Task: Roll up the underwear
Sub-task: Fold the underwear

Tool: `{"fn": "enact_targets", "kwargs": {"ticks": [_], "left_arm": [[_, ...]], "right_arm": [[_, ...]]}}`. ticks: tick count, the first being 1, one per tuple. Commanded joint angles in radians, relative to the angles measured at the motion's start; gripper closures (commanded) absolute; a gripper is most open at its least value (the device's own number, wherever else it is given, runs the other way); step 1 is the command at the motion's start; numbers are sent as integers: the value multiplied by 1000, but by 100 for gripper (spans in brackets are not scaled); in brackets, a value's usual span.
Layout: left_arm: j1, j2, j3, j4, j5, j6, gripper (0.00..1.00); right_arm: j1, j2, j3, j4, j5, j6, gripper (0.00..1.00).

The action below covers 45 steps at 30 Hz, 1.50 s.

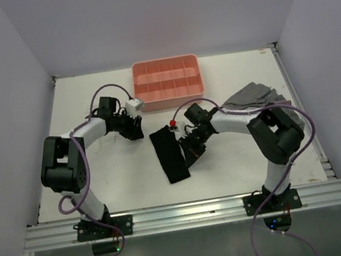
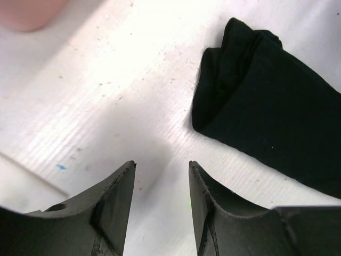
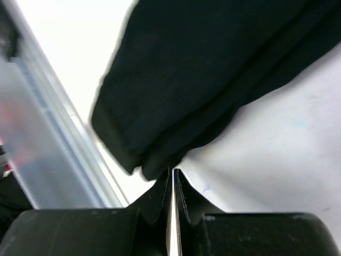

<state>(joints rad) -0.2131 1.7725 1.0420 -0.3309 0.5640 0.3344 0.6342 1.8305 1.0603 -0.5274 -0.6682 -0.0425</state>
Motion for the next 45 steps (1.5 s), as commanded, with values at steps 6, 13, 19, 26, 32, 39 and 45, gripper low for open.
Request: {"fn": "enact_targets", "kwargs": {"ticks": [6, 13, 19, 26, 32, 39, 45], "left_arm": [[14, -263, 1, -88, 146, 216, 52], [-22, -406, -151, -53, 140, 157, 59], [-26, -368, -140, 24, 139, 43, 60], [-31, -305, -103, 47, 157, 2, 60], [-31, -288, -114, 62, 171, -5, 60], [-29, -280, -100, 53, 276, -6, 60], [-31, -259, -95, 99, 479, -104, 61]], "right_arm": [[-59, -275, -68, 9, -93, -22, 97], [-47, -327, -82, 265, -105, 219, 92], [38, -203, -98, 512, -157, 472, 92], [38, -7, -160, 616, -194, 498, 94], [-24, 150, -183, 615, -208, 515, 97], [-24, 21, -229, 835, -272, 662, 96], [-25, -105, -226, 969, -304, 762, 95]]}}
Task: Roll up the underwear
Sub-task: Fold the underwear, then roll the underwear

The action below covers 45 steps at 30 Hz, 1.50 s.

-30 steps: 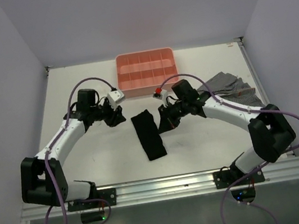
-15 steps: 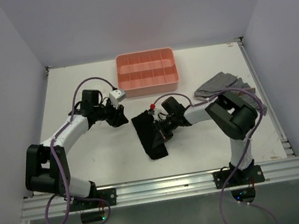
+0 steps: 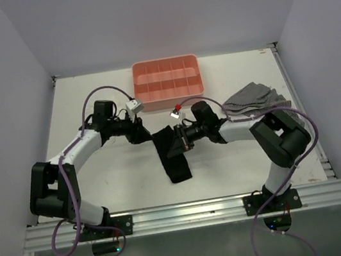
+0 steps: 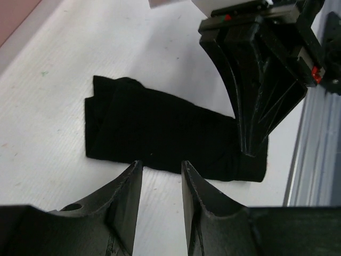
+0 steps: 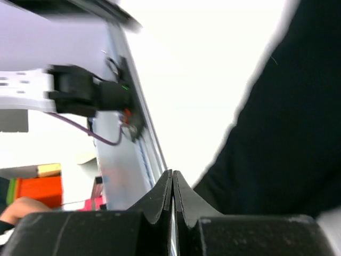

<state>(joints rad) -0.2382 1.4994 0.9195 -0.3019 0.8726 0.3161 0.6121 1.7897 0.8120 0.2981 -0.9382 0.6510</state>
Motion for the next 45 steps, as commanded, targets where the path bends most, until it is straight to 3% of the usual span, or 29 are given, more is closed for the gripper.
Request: {"fn": "enact_targets", "kwargs": {"ticks": [1, 6, 11, 18, 21, 24, 26, 28, 29, 30, 33, 36, 37, 38, 40, 41, 42, 44, 45], "left_arm": [[-9, 24, 10, 89, 190, -107, 61], [-56, 82, -66, 329, 236, -306, 66], [-82, 275, -62, 533, 204, -498, 73], [-61, 508, 13, 601, 135, -591, 78], [-47, 519, 47, 572, 147, -574, 77], [-46, 458, 67, 526, 235, -528, 68], [-46, 343, 97, 412, 264, -429, 61], [-44, 222, 185, 198, 230, -332, 58], [-43, 185, 212, 131, 208, -225, 56], [-39, 111, 254, 77, 148, -186, 55], [-32, -28, 304, -92, -19, -39, 46], [-27, -111, 359, -199, -119, 18, 28], [-27, -120, 372, -221, -135, 12, 19], [-27, -126, 375, -221, -159, -45, 0], [-29, -111, 386, -209, -249, -109, 0], [-29, -101, 378, -192, -286, -168, 0], [-29, -65, 383, -160, -315, -195, 0], [-24, 8, 461, -250, -261, -117, 0], [-23, 78, 534, -278, -116, -76, 2]], "right_arm": [[-3, -62, 19, 135, -18, 52, 95], [-3, 52, -8, 162, 6, 41, 96], [-11, 171, -20, 229, 13, 81, 96], [-12, 260, -65, 354, 7, 174, 97], [-15, 229, -62, 394, -10, 216, 96], [-25, 116, -10, 359, -34, 207, 92], [-37, 38, 54, 235, -63, 118, 91], [-43, -68, 223, -204, -41, -225, 88], [-43, -97, 286, -385, 66, -512, 87], [-41, -148, 371, -612, 111, -613, 85], [-61, -229, 401, -813, 290, -883, 82], [-69, -352, 327, -859, 430, -1031, 77], [-68, -412, 310, -861, 462, -1042, 76], [-75, -438, 294, -866, 485, -1048, 73], [-75, -511, 267, -895, 492, -1082, 57], [-75, -530, 247, -878, 487, -1084, 42], [-75, -545, 243, -864, 458, -1077, 37], [-75, -555, 242, -835, 397, -1064, 25], [-75, -550, 221, -718, 380, -982, 21]]}}
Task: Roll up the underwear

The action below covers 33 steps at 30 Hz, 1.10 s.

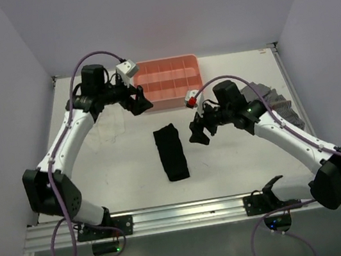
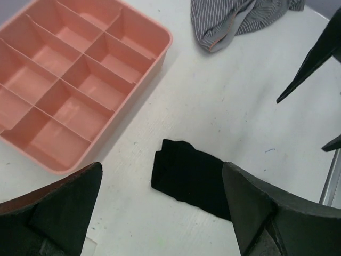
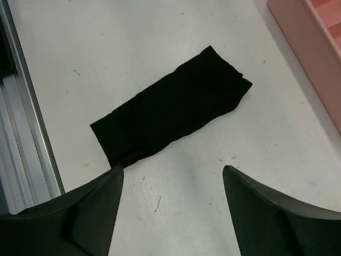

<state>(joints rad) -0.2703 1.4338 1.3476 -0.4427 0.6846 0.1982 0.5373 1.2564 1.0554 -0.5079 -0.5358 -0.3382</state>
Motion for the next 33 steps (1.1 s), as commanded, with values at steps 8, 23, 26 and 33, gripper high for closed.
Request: {"fn": "enact_targets", "kwargs": {"ticks": [8, 23, 26, 33], "left_arm": [[42, -182, -162, 278, -184, 11, 0], [49, -385, -393, 89, -65, 95, 32], [49, -394, -435, 84, -27, 104, 35], [48, -368, -479, 67, -115, 138, 37]], "right_arm": [[39, 245, 42, 298, -249, 159, 57], [-60, 753, -58, 1024, -395, 870, 77], [-71, 829, -101, 1138, -388, 964, 79], [-62, 1000, -136, 1395, -238, 1260, 85]]}}
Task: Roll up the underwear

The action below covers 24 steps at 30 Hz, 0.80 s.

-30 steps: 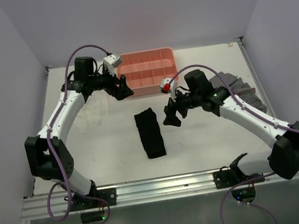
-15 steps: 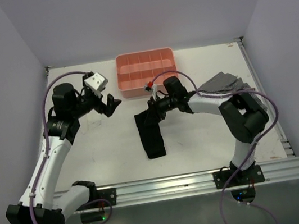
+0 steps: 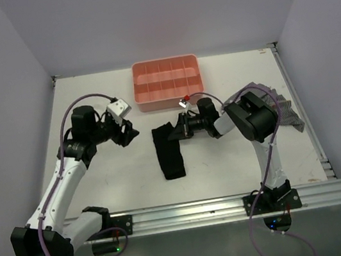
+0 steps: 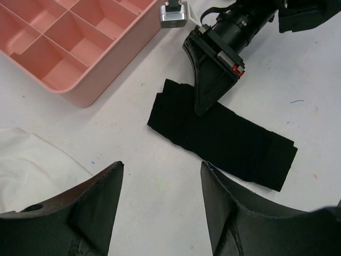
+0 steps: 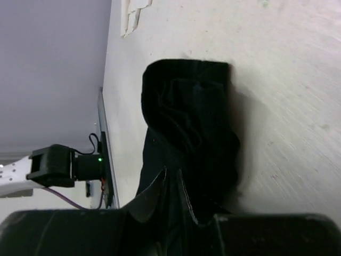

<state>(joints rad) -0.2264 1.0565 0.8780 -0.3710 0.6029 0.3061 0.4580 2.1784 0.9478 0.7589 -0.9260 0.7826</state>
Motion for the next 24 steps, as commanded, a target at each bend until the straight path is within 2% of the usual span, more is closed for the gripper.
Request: {"fn": "enact_targets", "kwargs": {"ticks": [1, 5, 9, 10, 13, 17, 20, 24], "left_arm": [[4, 13, -11, -3, -40, 28, 37], [4, 59, -17, 3, -26, 33, 38], [-22, 59, -33, -11, 23, 134, 40], [-33, 50, -42, -17, 23, 164, 40], [-80, 1, -99, -32, 18, 327, 40], [-178, -76, -217, -10, -38, 427, 45], [-223, -115, -287, 53, -48, 442, 47], [-272, -141, -350, 136, -54, 450, 47]], "right_arm": [[19, 83, -30, 125, 183, 155, 85], [13, 52, -43, 129, 283, 195, 87], [11, -63, -35, 90, 196, 141, 81], [18, -136, -31, 65, 156, 123, 80], [37, -235, 12, -116, 64, -3, 73], [80, -396, 6, -398, 23, -187, 71], [129, -410, -27, -507, 35, -269, 71], [142, -327, -75, -411, 44, -217, 71]]}}
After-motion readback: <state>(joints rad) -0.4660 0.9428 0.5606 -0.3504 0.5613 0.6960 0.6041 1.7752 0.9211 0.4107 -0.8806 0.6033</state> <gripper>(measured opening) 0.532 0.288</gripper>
